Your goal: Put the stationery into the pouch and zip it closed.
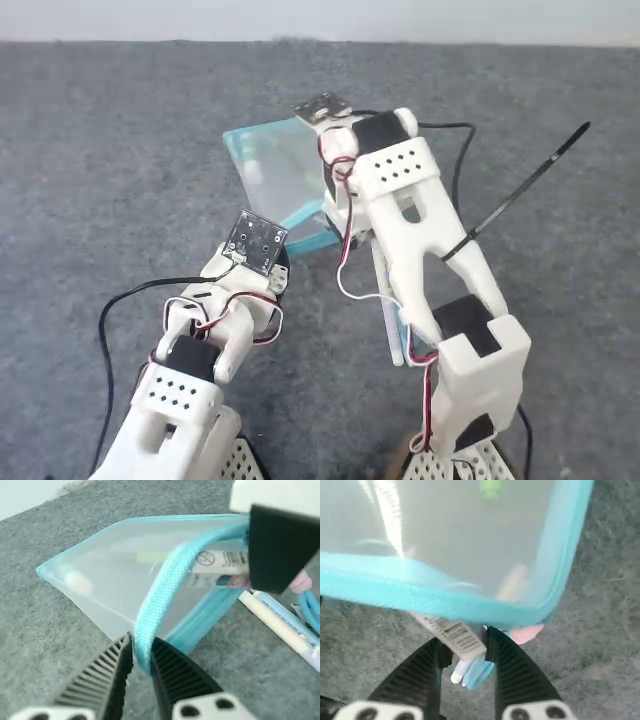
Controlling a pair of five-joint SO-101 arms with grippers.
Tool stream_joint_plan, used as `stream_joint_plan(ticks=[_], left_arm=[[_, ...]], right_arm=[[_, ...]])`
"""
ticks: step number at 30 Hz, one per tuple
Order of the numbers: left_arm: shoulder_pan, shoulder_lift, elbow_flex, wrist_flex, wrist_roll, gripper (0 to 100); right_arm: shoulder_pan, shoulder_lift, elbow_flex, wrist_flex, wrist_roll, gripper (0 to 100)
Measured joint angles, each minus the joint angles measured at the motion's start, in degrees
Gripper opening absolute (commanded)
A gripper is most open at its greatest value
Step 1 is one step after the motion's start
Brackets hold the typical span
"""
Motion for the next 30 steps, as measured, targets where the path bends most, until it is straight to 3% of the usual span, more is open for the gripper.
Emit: stream_joint_plan(ticks=[8, 25, 30], left_arm=[[-4.7, 0.1, 0.4, 0.5, 2.6, 1], [-1.8, 0.1, 0.4, 0.5, 2.7, 1], [-1.8, 0.1, 0.4, 0.5, 2.7, 1]], right_arm=[[-1.8, -0.1, 2.9, 0.0, 0.4, 0.7], [-8.6, -0.2, 2.9, -4.4, -2.0, 0.9], [-9.1, -8.0, 2.9, -4.4, -2.0, 0.9]])
